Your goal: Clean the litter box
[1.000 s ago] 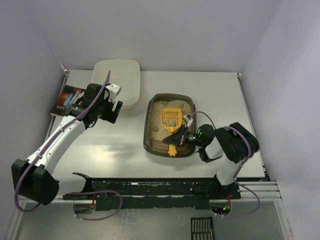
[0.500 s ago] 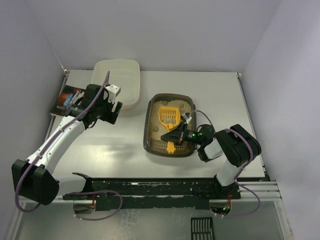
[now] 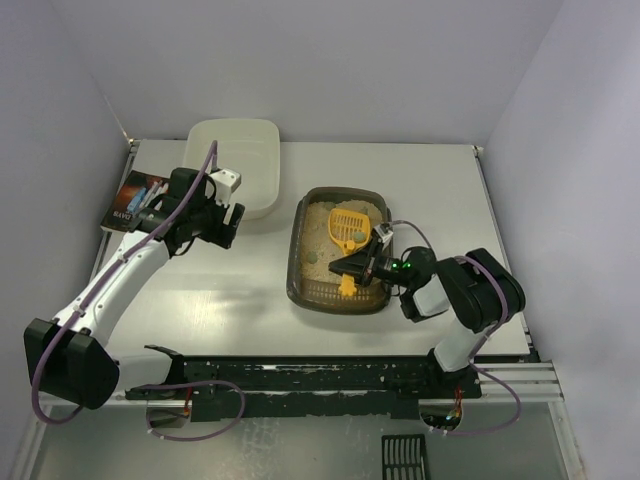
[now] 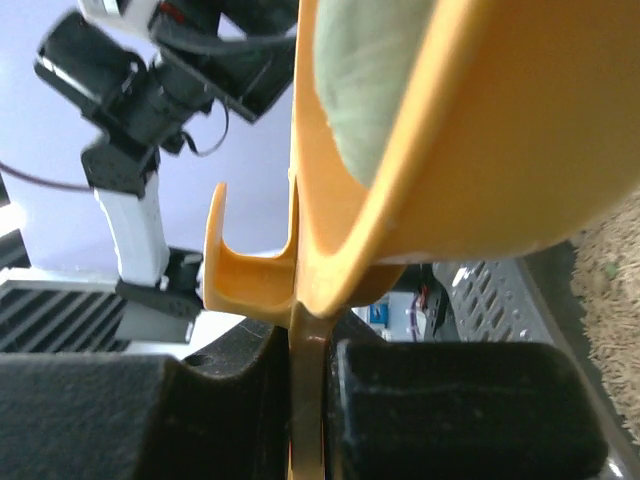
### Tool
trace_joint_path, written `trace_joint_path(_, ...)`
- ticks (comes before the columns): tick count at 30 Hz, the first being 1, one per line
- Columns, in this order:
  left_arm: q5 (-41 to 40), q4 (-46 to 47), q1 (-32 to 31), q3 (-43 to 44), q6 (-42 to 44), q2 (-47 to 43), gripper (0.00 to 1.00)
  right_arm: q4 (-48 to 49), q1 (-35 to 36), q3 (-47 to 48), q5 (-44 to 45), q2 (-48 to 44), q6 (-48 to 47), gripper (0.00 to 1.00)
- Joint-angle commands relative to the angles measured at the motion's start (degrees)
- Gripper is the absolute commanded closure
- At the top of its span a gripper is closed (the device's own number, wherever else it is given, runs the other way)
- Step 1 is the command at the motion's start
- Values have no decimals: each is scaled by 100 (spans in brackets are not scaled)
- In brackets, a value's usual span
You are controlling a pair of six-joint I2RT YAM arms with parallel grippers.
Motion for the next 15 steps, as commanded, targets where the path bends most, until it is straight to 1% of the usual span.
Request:
trace_joint_path(1,236,-74,53,216,-70,94,11,783,406,-11,-144,-314,-420,100)
trace_joint_path(4,287,-31,66,187,-70,117,11,-1214,177,143,-161,-991,-1554,100)
trace_joint_path(5,294,-35,72,184,-70,129,11,-1979,176,276,-102,-1263,-2184,100)
trace_joint_path(8,291,-46,88,180,-68,151,11,-4454,576,844,223,-1967,-3459,100)
trace_joint_path(9,296,-31,95,157,-62,136,11,-4876,612,981,252,-2114,-3709,100)
trace_joint_path(10,315,-17,105,138,-61,121,11,-5081,508,1027,235,-2223,-3832,100)
trace_joint_path(11,336,-6,112,132,-61,127,11,-5087,310,1013,160,-2275,-3833,100)
trace_joint_path(13,365,-12,129,135,-61,159,12,-4680,-23,862,-84,-2205,-3546,100)
trace_joint_path(15,362,-42,140,164,-70,175,12,-4221,-34,720,-215,-2023,-3260,100)
